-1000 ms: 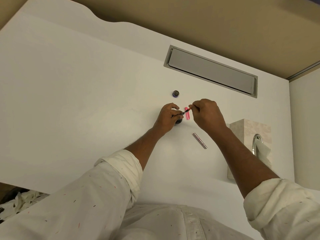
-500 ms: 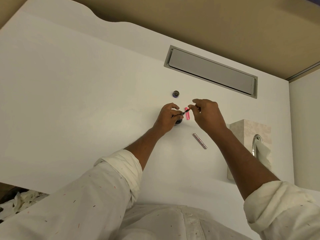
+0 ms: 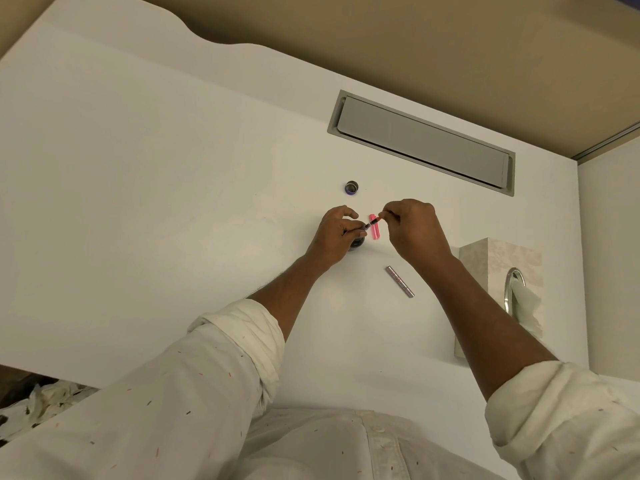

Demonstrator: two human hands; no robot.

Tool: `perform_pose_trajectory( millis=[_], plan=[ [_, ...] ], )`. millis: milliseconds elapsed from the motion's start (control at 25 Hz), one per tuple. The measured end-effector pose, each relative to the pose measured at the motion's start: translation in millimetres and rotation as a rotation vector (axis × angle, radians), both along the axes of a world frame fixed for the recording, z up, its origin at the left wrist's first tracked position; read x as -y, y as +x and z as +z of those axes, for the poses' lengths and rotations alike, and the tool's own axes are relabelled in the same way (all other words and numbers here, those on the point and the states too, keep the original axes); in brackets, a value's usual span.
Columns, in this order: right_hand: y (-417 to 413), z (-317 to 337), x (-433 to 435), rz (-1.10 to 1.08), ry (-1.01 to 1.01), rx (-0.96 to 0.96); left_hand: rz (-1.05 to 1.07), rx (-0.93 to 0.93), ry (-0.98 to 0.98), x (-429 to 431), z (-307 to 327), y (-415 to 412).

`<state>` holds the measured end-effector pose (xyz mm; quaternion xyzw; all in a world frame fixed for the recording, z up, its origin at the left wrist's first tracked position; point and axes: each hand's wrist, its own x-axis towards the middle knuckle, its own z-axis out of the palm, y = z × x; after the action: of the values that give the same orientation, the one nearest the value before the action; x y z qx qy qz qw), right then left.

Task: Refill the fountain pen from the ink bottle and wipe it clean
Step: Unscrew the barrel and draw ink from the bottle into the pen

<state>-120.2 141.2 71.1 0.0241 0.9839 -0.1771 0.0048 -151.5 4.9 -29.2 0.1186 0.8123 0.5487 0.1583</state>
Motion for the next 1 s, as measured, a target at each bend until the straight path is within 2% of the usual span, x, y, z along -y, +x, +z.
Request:
perform_pose_trajectory(
  millis=[360,600,1000],
  plan=[
    [-2.5,0.3,1.9,-0.008,-0.01,-0.003,0.001,0.008,0.002,0.2,0.1,-0.1],
    [4.3,-2.2,4.4,-0.095,-0.139,-0.044,-0.004,0.009,-0.009,0.2,1.9,0.9],
    [4.7,-6.1,0.4,-0.1,-0.148,-0.015,0.012,0.015,0.01,1.9,5.8,1.8]
  ],
)
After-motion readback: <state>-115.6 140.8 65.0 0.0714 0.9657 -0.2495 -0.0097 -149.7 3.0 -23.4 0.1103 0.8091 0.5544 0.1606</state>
